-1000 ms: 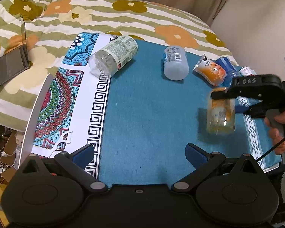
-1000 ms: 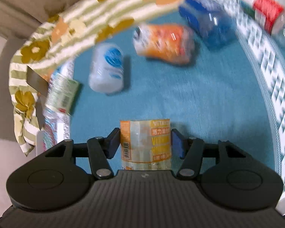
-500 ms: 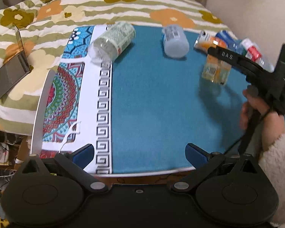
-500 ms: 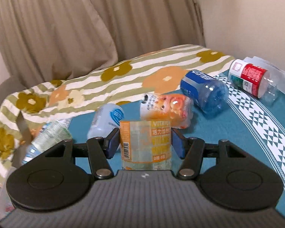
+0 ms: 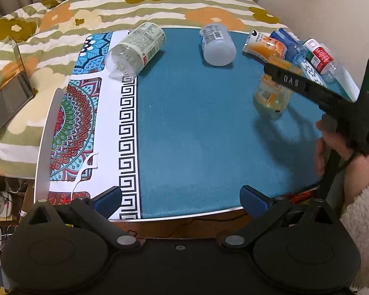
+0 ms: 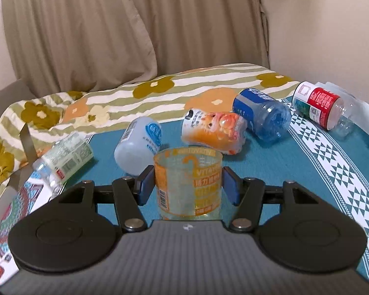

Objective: Flip cup upright

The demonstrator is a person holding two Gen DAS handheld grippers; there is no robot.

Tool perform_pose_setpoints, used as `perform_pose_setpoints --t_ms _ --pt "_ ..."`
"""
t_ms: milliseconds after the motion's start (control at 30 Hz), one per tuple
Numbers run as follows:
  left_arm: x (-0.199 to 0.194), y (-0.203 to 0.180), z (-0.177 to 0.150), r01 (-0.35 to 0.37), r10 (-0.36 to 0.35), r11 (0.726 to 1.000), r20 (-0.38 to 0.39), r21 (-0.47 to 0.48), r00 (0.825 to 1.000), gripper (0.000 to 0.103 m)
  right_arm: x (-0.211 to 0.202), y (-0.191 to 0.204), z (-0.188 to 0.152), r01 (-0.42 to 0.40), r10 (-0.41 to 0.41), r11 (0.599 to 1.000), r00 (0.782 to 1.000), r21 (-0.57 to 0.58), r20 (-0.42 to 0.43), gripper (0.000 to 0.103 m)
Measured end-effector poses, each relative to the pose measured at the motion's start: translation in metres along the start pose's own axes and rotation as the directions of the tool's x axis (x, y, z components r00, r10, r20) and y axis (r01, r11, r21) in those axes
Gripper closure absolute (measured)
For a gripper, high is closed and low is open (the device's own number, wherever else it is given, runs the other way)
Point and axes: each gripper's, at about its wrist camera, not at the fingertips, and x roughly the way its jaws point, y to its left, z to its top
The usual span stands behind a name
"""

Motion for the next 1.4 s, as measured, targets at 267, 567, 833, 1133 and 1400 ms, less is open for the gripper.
perform_pose_setpoints --t_ms 267,567,833,1133,1400 --pt "0.0 -0.001 0.0 0.013 -0.012 1.0 0.023 -0.025 1.0 0.0 -0.015 0.008 -0.008 -0.011 0.005 0.996 0.998 -0.093 -0.067 0.03" --pt "-0.004 -0.003 0.002 0.01 -0.007 0.998 0.058 -0.062 0.998 0.0 -0.011 0.005 -0.002 -0.036 0.025 0.994 0.994 -0.105 -0.107 0.026" --pt "-0.015 -0.013 0.005 -0.015 0.023 0.997 0.105 -0.073 0.994 0.0 -0.016 -0.004 0.007 -0.066 0.047 0.992 0.984 -0.104 -0.171 0.0" --pt "-0.051 -0.04 0.019 -0.066 0.08 0.996 0.225 -0.067 0.971 0.0 -0.068 -0.036 0.051 -0.059 0.036 0.994 0.971 -0.092 -0.238 0.0" --pt "-0.075 -0.065 0.03 -0.105 0.124 0.992 0.339 -0.075 0.933 0.0 -0.115 -0.064 0.083 -0.011 -0.02 0.994 0.962 -0.113 -0.272 0.0"
